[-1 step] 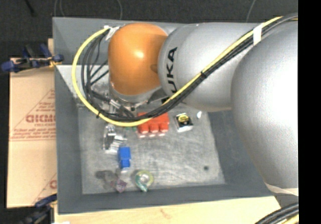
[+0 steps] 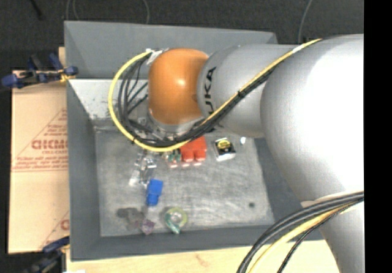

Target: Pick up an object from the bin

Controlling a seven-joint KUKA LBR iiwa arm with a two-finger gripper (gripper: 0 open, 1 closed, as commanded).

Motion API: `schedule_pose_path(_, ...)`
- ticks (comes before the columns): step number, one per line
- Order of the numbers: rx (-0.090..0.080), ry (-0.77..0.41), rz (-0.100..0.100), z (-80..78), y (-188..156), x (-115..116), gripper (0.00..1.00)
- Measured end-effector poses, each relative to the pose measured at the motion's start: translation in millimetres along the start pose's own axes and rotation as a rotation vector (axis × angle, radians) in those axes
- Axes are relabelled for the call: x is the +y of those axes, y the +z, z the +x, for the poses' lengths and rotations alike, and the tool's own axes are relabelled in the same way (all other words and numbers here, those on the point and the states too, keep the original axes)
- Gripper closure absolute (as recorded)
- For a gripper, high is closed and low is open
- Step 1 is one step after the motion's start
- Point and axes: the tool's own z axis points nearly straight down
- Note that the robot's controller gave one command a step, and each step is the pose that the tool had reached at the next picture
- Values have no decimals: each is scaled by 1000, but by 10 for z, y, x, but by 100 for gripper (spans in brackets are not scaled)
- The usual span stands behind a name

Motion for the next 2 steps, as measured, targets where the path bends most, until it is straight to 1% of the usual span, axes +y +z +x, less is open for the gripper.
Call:
schedule_pose_path(1, -9, -194, -12, -101, 52, -467, 0)
schedule_pose_path(2, -13, -194, -5, -92, 48, -423, 0)
